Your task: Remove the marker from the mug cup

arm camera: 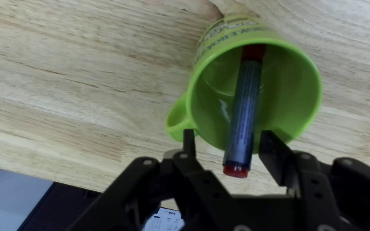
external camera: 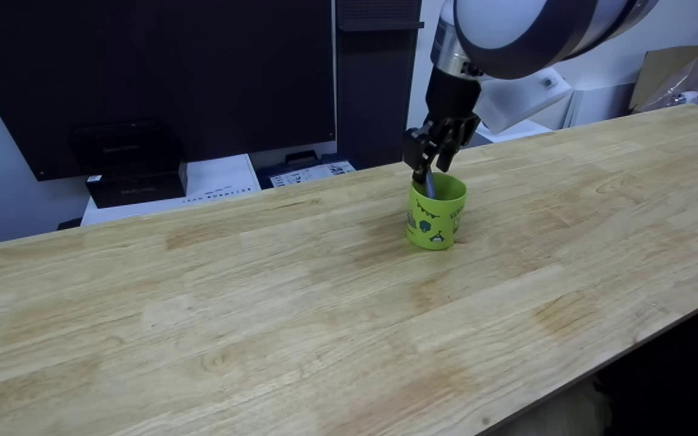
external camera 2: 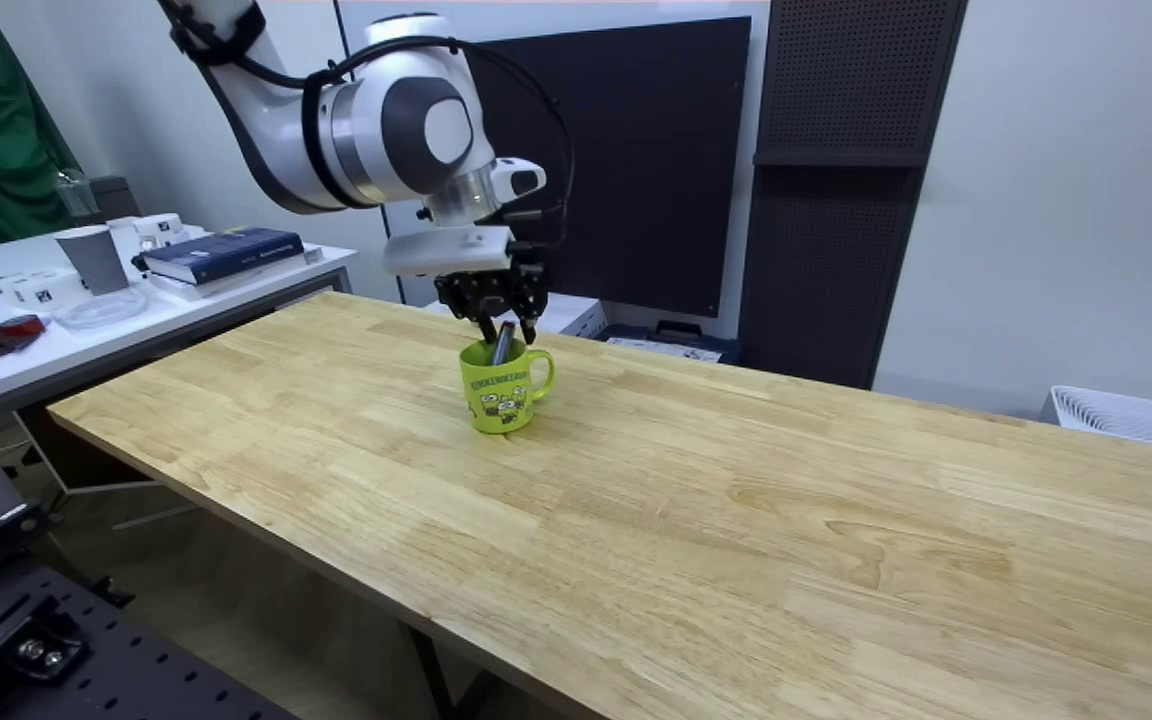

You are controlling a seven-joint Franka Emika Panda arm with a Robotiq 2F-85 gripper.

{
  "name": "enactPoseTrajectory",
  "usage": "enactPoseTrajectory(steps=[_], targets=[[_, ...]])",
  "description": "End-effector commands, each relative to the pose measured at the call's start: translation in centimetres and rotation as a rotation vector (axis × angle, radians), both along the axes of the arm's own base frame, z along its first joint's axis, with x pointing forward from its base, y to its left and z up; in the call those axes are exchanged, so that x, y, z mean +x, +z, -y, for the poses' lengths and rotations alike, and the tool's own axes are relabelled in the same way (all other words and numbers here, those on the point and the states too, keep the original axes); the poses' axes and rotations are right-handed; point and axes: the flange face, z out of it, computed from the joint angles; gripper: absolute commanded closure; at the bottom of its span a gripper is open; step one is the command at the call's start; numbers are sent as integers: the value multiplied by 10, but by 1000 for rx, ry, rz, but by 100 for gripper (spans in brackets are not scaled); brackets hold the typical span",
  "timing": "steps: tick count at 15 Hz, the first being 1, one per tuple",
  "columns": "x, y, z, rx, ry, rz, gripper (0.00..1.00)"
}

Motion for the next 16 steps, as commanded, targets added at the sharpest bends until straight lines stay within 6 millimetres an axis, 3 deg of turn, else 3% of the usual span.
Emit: enactPoseTrajectory(steps=[1, 4, 5, 11, 16], targets=[[4, 6, -7, 9, -18, 29, 75], [3, 11, -11, 13, -8, 46, 95], [4, 12, -12, 15, -6, 55, 97], [0, 33, -13, 20, -1, 64, 94], [5, 89, -12, 25, -42, 36, 94]])
